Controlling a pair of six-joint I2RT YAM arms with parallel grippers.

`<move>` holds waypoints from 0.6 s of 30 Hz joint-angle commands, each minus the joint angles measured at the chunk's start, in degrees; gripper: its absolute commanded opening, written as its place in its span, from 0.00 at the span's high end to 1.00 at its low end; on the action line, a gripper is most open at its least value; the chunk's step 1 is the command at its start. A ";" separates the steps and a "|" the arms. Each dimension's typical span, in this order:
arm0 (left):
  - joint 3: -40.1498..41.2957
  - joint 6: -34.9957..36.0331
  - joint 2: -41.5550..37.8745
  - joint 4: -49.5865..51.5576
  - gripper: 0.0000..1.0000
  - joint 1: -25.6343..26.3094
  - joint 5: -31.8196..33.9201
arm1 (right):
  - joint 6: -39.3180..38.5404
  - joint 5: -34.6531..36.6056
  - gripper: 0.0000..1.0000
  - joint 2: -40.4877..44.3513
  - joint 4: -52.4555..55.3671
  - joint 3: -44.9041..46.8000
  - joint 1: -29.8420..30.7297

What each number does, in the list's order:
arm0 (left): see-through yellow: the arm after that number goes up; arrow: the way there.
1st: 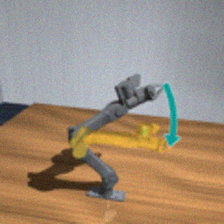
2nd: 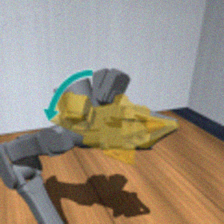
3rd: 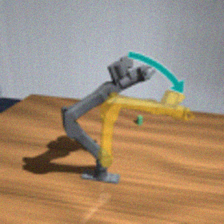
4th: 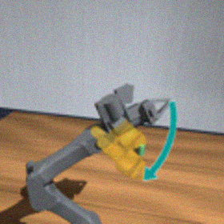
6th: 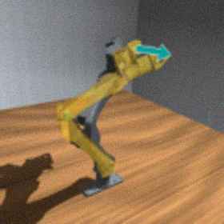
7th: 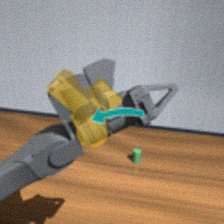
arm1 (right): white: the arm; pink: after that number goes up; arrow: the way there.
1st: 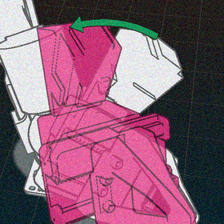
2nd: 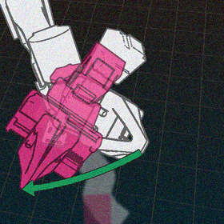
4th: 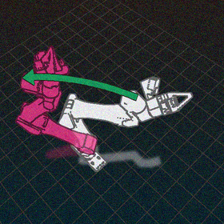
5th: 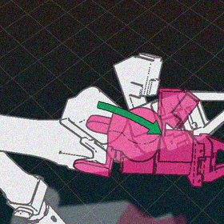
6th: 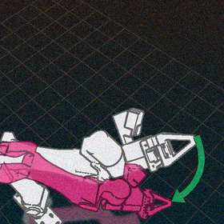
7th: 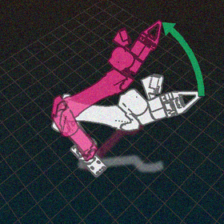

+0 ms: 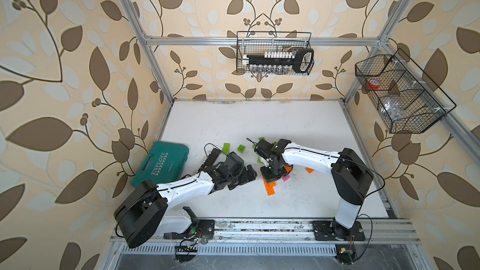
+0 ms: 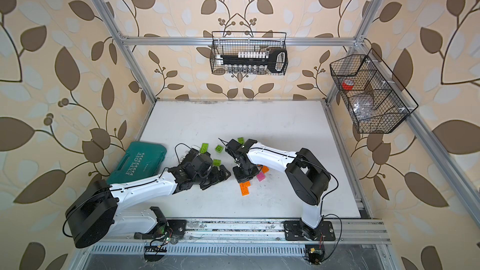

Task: Assemble a small pinwheel with lego
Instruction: Assemble the lego brick with the lego brick.

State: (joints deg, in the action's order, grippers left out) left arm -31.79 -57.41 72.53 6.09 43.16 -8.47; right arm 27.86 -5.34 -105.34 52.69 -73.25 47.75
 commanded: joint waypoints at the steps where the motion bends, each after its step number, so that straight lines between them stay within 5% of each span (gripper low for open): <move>1: -1.82 1.16 0.15 0.24 0.04 0.26 0.49 | 0.71 1.12 0.94 -1.81 0.26 -1.96 0.23; 18: -2.18 1.90 0.50 0.57 0.04 0.31 0.49 | 1.45 4.77 0.94 -4.43 1.06 -1.57 0.23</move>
State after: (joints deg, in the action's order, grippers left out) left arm -32.01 -56.93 72.88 6.13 43.16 -8.47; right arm 28.45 -3.20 -107.66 52.66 -74.32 47.79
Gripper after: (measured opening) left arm 0.963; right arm 0.065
